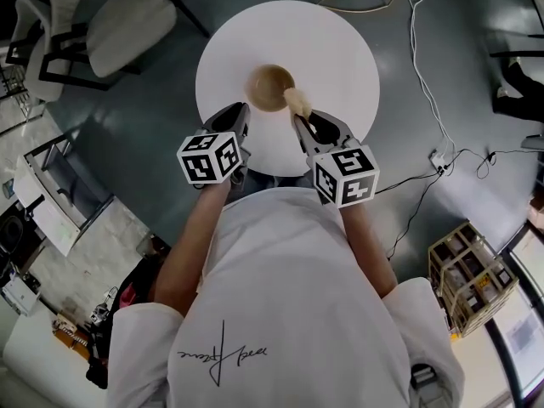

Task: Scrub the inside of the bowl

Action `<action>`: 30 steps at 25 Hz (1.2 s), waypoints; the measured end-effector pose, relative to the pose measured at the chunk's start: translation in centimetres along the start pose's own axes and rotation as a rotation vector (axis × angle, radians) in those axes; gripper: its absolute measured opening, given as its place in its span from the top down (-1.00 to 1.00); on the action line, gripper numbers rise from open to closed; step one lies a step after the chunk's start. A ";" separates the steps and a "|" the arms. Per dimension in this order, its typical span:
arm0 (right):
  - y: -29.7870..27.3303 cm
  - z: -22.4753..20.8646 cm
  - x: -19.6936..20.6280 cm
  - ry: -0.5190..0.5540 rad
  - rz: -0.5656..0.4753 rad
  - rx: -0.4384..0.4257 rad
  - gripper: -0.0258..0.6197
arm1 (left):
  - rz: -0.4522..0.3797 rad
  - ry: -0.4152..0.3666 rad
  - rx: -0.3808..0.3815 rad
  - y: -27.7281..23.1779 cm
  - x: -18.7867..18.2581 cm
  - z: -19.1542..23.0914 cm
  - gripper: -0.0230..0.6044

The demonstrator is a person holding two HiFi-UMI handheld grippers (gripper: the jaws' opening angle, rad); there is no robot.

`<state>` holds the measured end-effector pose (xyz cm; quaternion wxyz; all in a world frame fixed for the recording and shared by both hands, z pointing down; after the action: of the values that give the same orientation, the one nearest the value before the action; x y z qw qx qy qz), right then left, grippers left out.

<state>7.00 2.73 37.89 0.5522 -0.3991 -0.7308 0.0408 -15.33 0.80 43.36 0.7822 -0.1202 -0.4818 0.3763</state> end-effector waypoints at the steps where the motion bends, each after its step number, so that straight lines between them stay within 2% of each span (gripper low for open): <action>1: 0.0 -0.1 0.0 -0.001 0.001 0.003 0.66 | 0.001 0.006 -0.001 -0.2 -0.1 0.0 0.81; 6: -0.2 -0.3 0.1 -0.007 0.009 0.011 0.66 | 0.006 0.029 -0.006 -0.9 -0.4 0.4 0.79; 14: -1.1 -0.8 0.0 -0.008 0.018 0.012 0.66 | 0.066 0.005 -0.008 -2.5 0.2 1.0 0.70; 22: -2.3 -0.7 -0.1 0.004 0.031 -0.010 0.66 | 0.107 0.057 -0.004 -3.7 0.5 1.8 0.69; 30: -2.6 -1.3 -0.1 -0.003 0.039 0.009 0.66 | 0.136 0.107 -0.016 -4.6 0.7 2.4 0.69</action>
<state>6.75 0.41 39.60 0.5523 -0.4108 -0.7233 0.0556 -14.96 -2.29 47.58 0.7785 -0.1791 -0.4329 0.4176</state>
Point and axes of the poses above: the fingertips, and each gripper's own axes: y backward along the fingers, z to its left, x out of its underside, the point moved 10 cm from there along y, backward along the fingers, and after that the axes turned 13 degrees about -z, right-handed, at the moved point
